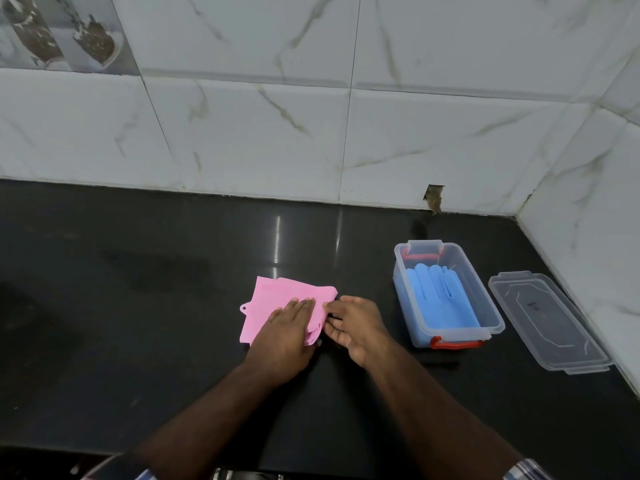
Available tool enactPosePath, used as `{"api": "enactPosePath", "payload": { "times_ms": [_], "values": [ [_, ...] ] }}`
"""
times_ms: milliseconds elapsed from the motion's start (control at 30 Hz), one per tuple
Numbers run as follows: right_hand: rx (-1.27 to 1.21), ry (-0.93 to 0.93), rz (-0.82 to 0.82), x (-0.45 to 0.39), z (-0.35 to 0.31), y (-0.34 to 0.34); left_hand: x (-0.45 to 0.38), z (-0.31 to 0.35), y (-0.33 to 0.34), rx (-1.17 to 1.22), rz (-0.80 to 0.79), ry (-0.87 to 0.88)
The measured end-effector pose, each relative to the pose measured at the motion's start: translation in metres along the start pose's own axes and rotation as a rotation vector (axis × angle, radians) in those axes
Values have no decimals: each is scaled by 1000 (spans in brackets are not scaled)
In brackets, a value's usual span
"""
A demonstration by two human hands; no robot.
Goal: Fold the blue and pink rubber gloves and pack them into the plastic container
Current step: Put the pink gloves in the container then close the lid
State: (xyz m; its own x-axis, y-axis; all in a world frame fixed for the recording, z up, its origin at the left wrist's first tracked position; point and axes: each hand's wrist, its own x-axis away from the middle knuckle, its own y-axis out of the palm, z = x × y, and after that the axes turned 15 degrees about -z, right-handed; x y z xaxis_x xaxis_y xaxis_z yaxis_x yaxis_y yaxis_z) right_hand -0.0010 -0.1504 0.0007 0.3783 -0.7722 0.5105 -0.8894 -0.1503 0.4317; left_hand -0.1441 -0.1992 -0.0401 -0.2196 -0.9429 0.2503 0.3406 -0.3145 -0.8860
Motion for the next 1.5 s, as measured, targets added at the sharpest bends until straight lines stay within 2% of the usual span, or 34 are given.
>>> {"api": "enactPosePath", "payload": {
  "times_ms": [200,267,433,500,600,700,800,867,1033,1200,1400,1500],
  "values": [
    [-2,-77,-60,3,-7,-5,7,5,-33,208,204,46],
    [83,-113,-55,6,-13,-8,12,12,-58,324,200,46],
    [390,-220,-56,9,-34,-14,9,20,-104,811,152,-55],
    [448,-269,-102,13,-45,-15,10,21,-115,1115,101,-47],
    [448,-301,-204,21,-61,-19,12,25,-122,1526,-60,-41],
    [355,-237,-338,27,-71,-29,6,26,-114,1734,-229,-30],
    [219,-140,-497,31,-68,-38,-2,31,-104,1816,-292,-61],
    [201,-119,-517,31,-63,-43,-6,34,-98,1827,-300,-102],
    [416,-105,-288,25,-55,-51,-15,36,-87,1773,-292,-207],
    [563,-181,-90,25,-59,-50,-21,36,-83,1647,-276,-204],
    [819,-277,-36,32,-74,-52,-30,38,-87,1613,-288,-133],
    [803,-312,5,34,-89,-63,-38,50,-91,1609,-326,-80]
  ]
}}
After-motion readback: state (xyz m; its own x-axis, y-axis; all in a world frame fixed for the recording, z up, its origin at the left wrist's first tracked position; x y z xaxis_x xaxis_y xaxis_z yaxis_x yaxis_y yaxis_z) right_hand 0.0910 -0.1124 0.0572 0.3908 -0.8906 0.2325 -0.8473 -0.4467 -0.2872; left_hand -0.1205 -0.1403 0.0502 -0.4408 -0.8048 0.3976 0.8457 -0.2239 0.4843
